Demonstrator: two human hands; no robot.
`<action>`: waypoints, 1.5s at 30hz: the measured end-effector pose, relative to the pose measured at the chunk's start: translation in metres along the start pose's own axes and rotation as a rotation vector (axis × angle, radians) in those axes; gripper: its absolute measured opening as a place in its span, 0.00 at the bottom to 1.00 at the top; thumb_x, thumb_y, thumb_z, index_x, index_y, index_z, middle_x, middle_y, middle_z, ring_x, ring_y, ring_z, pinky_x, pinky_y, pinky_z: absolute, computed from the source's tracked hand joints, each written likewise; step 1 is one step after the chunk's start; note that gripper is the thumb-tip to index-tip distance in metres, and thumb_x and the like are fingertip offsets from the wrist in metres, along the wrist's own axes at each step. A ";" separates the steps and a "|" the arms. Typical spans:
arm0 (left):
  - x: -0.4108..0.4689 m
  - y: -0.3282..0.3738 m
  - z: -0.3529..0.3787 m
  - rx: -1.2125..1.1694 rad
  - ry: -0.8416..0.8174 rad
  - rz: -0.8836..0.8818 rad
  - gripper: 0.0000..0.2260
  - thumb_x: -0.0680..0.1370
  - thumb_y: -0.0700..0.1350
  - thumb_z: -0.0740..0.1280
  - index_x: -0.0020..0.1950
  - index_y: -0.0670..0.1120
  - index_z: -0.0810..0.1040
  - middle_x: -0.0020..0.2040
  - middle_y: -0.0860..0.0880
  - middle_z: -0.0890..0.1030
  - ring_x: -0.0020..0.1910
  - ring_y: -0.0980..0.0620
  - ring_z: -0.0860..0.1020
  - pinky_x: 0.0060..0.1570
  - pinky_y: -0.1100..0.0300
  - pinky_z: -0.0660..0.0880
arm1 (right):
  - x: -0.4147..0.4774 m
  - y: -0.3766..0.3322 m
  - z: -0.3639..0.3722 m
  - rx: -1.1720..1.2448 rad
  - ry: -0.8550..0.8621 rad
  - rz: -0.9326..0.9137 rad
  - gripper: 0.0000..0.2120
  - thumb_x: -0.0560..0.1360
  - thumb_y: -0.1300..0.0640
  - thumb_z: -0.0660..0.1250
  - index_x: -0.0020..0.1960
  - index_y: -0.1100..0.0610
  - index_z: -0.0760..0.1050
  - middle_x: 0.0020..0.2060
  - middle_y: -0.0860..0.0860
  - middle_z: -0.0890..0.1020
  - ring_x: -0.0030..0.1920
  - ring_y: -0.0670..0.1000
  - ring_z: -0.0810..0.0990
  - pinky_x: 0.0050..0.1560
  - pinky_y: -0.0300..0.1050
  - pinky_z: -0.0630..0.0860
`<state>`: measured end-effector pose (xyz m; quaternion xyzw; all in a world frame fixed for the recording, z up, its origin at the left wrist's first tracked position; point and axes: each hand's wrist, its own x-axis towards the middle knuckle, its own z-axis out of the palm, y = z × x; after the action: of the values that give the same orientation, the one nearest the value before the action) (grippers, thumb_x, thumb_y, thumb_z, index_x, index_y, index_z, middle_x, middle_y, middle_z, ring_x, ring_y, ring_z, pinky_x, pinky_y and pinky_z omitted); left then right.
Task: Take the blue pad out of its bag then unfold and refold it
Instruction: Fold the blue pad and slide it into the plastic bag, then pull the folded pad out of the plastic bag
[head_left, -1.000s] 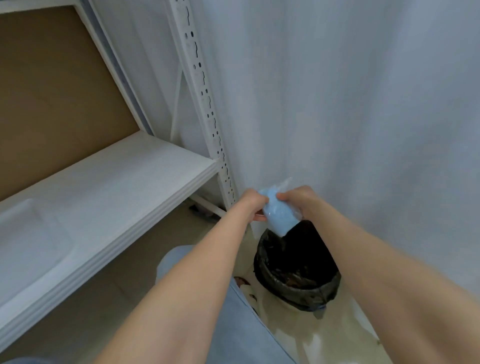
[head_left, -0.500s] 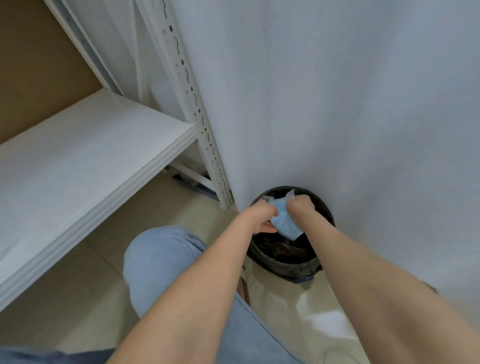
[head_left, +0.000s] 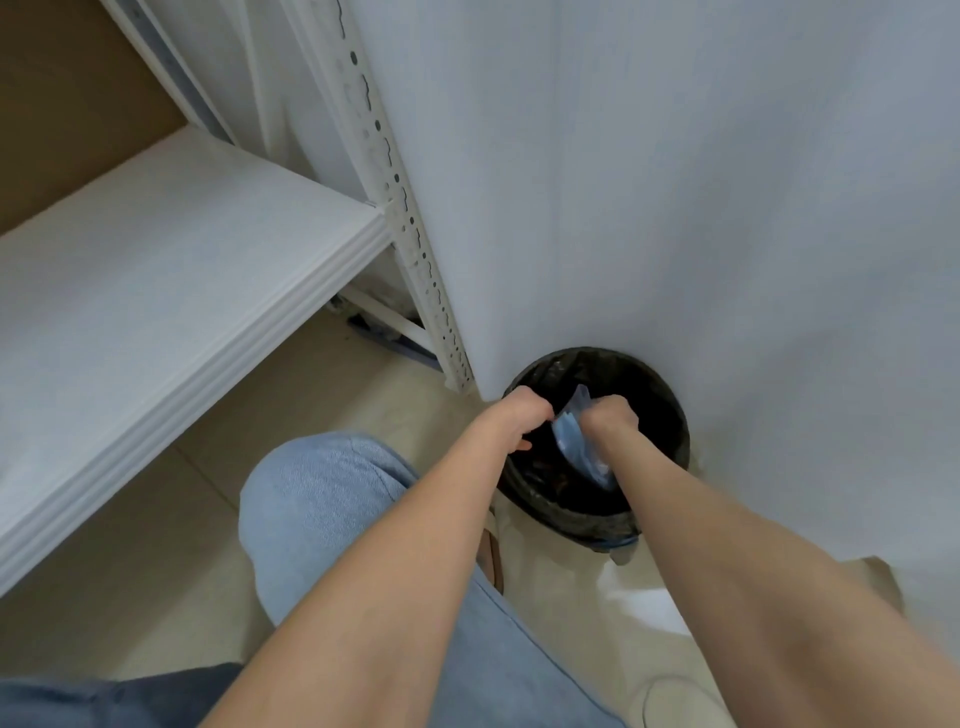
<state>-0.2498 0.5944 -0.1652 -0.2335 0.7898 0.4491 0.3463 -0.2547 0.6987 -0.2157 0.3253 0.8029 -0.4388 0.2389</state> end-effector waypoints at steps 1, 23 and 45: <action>0.001 0.000 -0.002 0.009 0.008 0.001 0.21 0.80 0.39 0.59 0.74 0.42 0.63 0.70 0.43 0.67 0.67 0.45 0.68 0.59 0.54 0.73 | -0.001 -0.002 -0.001 -0.014 -0.004 0.025 0.23 0.80 0.49 0.60 0.65 0.67 0.72 0.60 0.62 0.77 0.60 0.62 0.76 0.57 0.48 0.72; -0.088 0.009 -0.195 0.034 0.766 0.405 0.18 0.78 0.36 0.58 0.67 0.44 0.72 0.68 0.45 0.73 0.65 0.47 0.73 0.62 0.59 0.68 | -0.143 -0.205 0.038 -0.301 0.198 -0.825 0.16 0.76 0.59 0.58 0.62 0.53 0.73 0.59 0.55 0.77 0.61 0.58 0.74 0.59 0.52 0.74; -0.194 -0.240 -0.456 0.263 1.189 -0.161 0.24 0.79 0.43 0.61 0.74 0.41 0.62 0.77 0.46 0.56 0.73 0.46 0.62 0.68 0.52 0.65 | -0.340 -0.297 0.342 -0.695 -0.276 -1.302 0.30 0.78 0.52 0.63 0.75 0.49 0.54 0.67 0.56 0.65 0.67 0.58 0.66 0.58 0.51 0.70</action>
<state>-0.1140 0.0917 0.0128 -0.4583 0.8764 0.1132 -0.0947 -0.2090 0.1780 0.0035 -0.3674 0.8881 -0.2496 0.1186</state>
